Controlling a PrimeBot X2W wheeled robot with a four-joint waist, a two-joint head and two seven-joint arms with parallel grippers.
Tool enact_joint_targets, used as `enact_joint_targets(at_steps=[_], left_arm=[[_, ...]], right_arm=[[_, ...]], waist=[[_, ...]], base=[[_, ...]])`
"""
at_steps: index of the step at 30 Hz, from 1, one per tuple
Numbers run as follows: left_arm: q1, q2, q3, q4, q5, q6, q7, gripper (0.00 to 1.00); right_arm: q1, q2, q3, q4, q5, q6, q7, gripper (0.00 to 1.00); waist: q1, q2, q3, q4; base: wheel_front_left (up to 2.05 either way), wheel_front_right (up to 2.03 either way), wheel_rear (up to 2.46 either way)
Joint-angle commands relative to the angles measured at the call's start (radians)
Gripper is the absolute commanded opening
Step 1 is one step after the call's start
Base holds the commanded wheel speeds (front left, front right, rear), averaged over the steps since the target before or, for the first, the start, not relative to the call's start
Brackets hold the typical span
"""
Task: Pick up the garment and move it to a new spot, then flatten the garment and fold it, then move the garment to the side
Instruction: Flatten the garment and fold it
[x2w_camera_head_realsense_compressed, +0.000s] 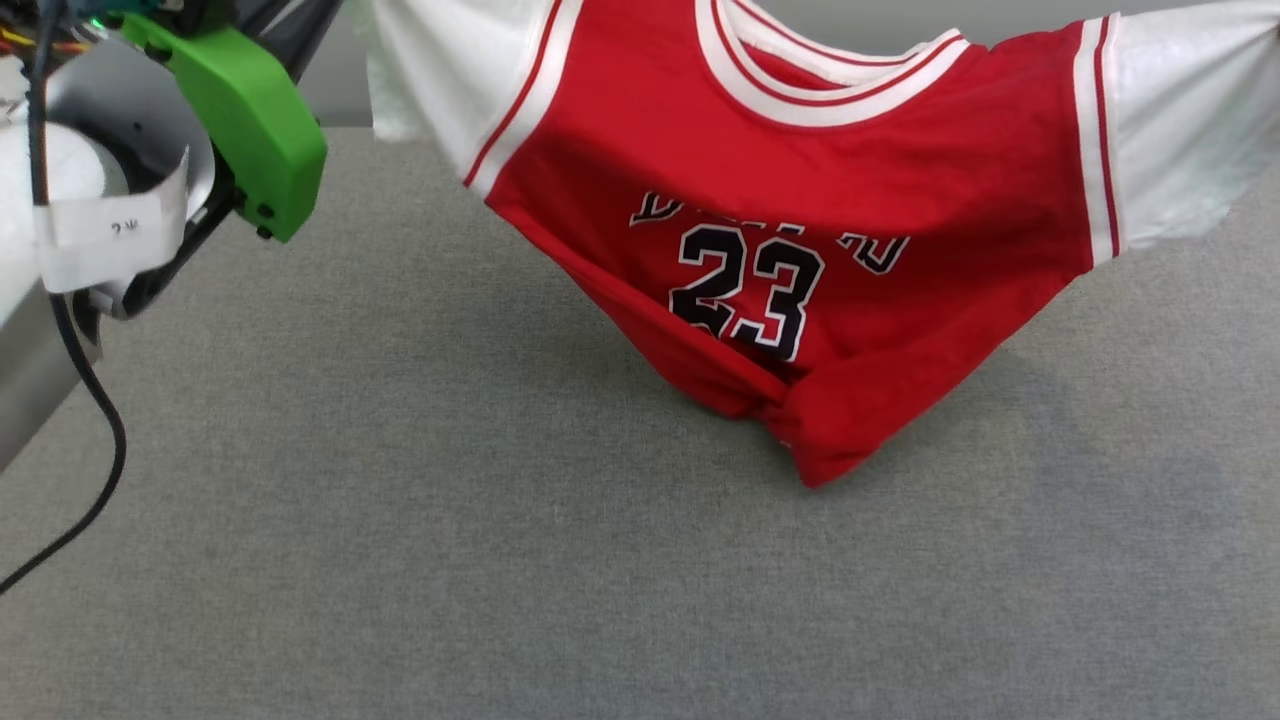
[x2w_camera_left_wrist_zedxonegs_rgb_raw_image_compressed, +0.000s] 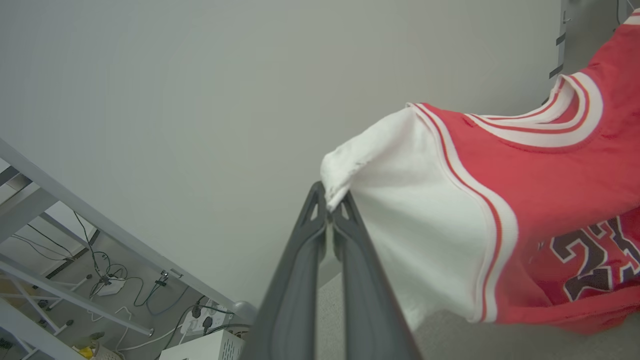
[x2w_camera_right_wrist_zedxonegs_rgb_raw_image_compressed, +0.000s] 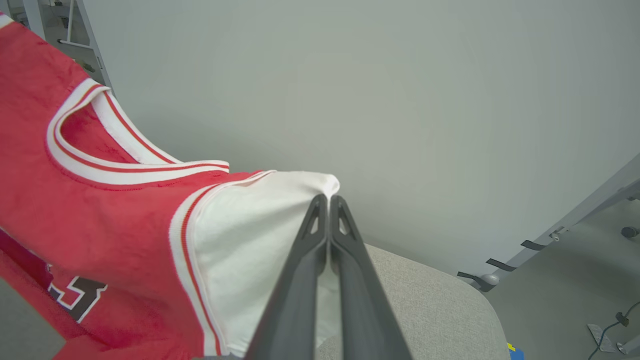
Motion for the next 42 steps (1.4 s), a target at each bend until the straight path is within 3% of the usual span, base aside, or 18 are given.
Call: enact_joint_targets(at_steps=[1, 6, 12, 26, 34, 42], left_arm=[[-0.041, -0.013, 0.012, 0.0, 0.012, 0.006, -0.003, 0.0], [-0.165, -0.055, 0.039, 0.045, 0.04, -0.015, 0.009, 0.0], [-0.366, -0.12, 0.084, 0.181, 0.083, -0.054, -0.006, 0.0], [-0.724, -0.255, 0.138, 0.515, 0.125, -0.123, -0.138, 0.0], [-0.733, -0.271, 0.11, 0.629, 0.101, -0.136, -0.186, 0.0], [-0.529, -0.258, 0.055, 0.7, 0.027, -0.139, -0.272, 0.0]], right_arm=[[-0.037, 0.011, -0.013, -0.011, -0.023, -0.001, 0.008, 0.0], [-0.18, 0.041, -0.031, 0.007, -0.092, -0.001, 0.042, 0.0], [-0.451, 0.086, -0.01, 0.119, -0.182, -0.001, 0.056, 0.0], [-1.003, 0.184, 0.083, 0.465, -0.329, -0.001, -0.065, 0.0], [-1.075, 0.224, 0.156, 0.613, -0.308, -0.001, -0.153, 0.0], [-0.9, 0.254, 0.237, 0.71, -0.207, -0.001, -0.278, 0.0]], waist=[[0.0001, -0.0001, 0.037, 0.004], [0.0001, -0.0001, 0.132, -0.002], [0.0001, -0.0001, 0.258, -0.013], [0.0001, -0.0001, 0.377, -0.002], [0.0001, -0.0001, 0.393, 0.0], [0.0001, -0.0001, 0.333, -0.012]], base=[[0.0, 0.0, 0.0], [0.0, 0.0, 0.0], [0.0, 0.0, 0.0], [0.0, 0.0, 0.0], [0.0, 0.0, 0.0], [0.0, 0.0, 0.0]])
